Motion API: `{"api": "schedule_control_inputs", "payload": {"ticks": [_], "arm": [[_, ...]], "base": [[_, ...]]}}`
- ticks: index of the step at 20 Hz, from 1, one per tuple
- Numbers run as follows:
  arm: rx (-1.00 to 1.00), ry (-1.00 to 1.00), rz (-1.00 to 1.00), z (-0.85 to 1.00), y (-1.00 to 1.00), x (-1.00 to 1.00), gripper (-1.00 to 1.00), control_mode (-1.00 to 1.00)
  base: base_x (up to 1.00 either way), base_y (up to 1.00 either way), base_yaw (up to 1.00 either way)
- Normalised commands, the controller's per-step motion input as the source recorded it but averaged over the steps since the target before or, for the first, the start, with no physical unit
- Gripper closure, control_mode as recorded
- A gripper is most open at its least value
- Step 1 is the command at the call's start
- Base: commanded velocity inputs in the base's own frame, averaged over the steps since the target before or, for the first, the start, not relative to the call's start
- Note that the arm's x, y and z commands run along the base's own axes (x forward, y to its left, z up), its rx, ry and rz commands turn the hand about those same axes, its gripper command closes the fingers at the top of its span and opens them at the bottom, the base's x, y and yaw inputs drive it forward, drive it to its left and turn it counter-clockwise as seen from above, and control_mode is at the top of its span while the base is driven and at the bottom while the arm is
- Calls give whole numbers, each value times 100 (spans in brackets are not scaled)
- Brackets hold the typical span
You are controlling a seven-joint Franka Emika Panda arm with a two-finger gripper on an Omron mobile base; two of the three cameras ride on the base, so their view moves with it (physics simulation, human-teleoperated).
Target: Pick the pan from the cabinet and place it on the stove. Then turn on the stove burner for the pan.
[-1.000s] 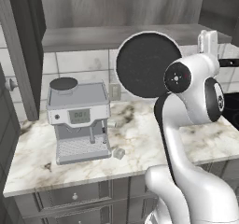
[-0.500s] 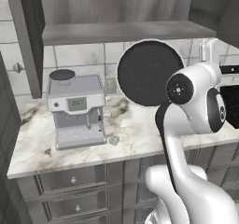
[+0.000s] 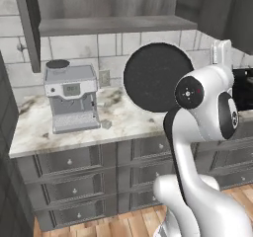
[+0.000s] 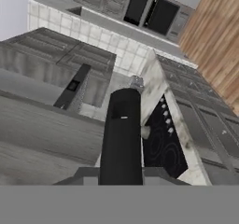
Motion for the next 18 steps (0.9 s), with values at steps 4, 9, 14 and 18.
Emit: {"api": "schedule_control_inputs", "payload": {"ticks": [4,9,14,18], "arm": [[0,0,0,0,0,0,100,100],[0,0,0,0,0,0,100,100],[0,0,0,0,0,0,100,100],[0,0,0,0,0,0,100,100]], "base": [[-61,-51,-8],[-47,-56,-6],[-25,-68,-5],[0,-80,-3]]}}
